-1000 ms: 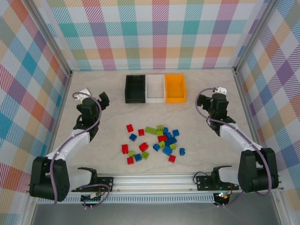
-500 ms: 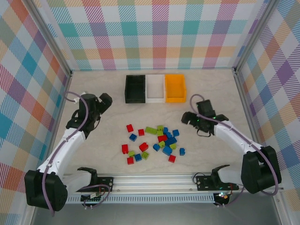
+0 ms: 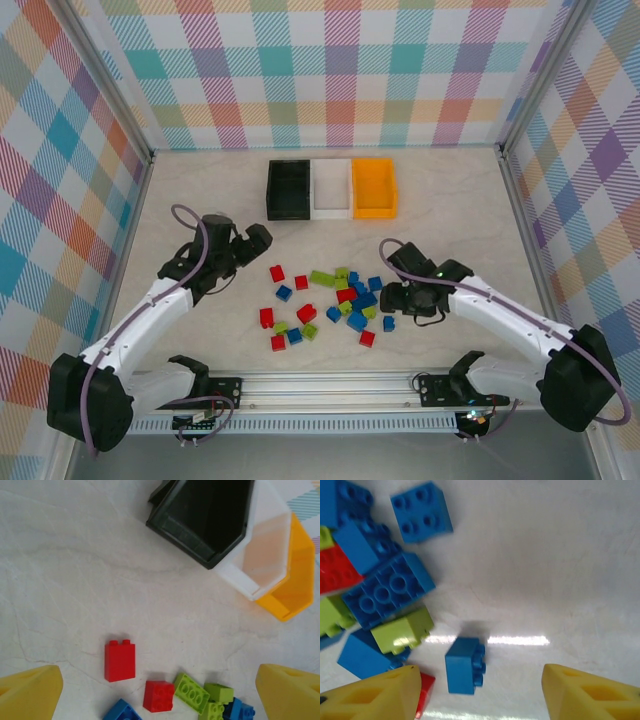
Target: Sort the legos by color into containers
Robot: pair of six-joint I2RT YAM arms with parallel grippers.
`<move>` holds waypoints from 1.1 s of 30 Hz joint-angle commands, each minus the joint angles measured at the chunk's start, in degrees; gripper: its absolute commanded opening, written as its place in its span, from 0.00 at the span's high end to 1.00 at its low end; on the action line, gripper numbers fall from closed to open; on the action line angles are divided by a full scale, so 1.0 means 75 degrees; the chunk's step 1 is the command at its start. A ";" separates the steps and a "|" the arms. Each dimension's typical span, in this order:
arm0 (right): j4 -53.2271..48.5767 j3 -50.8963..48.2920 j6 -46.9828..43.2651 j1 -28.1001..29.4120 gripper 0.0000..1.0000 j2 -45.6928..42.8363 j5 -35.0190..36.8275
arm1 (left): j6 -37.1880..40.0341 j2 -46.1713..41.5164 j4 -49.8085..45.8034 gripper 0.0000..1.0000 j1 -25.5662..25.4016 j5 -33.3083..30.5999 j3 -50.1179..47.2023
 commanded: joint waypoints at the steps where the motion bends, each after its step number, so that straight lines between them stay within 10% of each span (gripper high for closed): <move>1: -0.0477 -0.0252 0.0254 0.0223 0.39 0.0164 -0.0127 | -0.0135 0.0100 -0.0148 0.01 -0.0065 0.0129 -0.0199; 12: 0.0553 -0.0117 0.0228 0.0710 0.38 0.1367 -0.0342 | -0.0030 0.0142 -0.0193 0.00 -0.0112 0.0062 -0.0183; 33: 0.0395 0.0129 0.0102 0.0689 0.76 0.1226 0.0021 | 0.0117 0.0369 -0.0338 0.00 -0.0119 0.0037 0.0222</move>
